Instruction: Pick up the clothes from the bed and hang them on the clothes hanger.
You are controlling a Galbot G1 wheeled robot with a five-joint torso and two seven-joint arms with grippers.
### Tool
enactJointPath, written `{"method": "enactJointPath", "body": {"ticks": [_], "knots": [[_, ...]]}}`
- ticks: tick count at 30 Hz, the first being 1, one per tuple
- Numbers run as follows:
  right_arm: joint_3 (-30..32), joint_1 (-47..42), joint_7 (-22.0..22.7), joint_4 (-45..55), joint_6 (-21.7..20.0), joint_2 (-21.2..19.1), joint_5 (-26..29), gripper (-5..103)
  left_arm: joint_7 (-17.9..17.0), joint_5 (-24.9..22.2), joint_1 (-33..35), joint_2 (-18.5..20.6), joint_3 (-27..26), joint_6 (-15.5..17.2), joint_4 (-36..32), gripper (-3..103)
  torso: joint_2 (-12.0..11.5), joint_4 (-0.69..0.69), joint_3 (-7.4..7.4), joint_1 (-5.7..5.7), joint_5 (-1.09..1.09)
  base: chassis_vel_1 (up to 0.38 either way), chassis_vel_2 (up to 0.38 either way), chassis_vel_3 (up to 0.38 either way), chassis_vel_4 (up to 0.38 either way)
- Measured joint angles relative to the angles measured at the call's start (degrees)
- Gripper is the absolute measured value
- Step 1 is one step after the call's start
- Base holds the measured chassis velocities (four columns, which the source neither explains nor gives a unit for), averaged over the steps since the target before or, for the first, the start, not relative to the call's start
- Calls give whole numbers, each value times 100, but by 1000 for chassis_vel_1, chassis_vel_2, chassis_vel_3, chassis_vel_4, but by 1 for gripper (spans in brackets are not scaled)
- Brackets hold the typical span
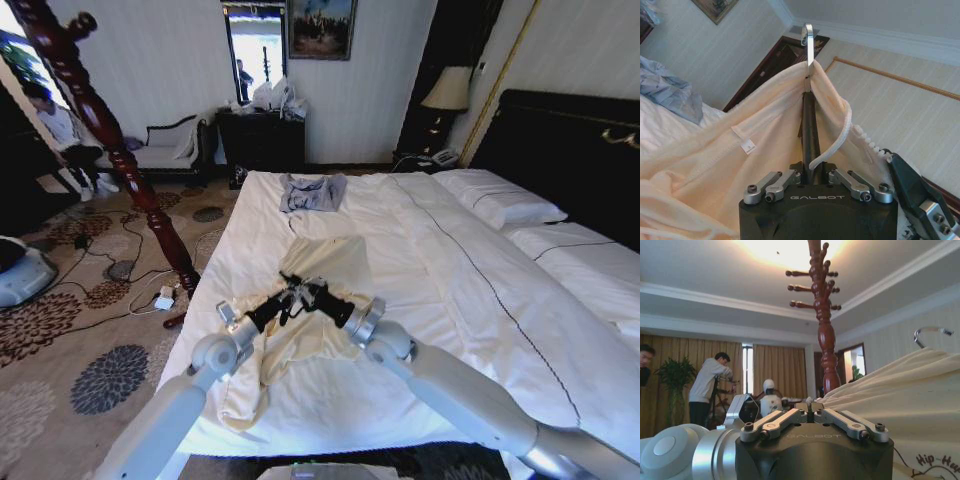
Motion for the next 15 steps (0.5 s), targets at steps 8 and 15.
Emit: {"method": "enactJointPath", "body": {"ticks": [8, 15], "knots": [[168, 81, 244, -125, 10, 122, 8, 26, 85, 66, 356, 96, -80, 9, -215, 18, 0, 0, 0, 0, 2, 0, 0, 0, 0], [452, 225, 273, -12, 70, 126, 441, 53, 140, 97, 512, 245, -143, -5, -250, 18, 0, 0, 0, 0, 1, 0, 0, 0, 0]]}}
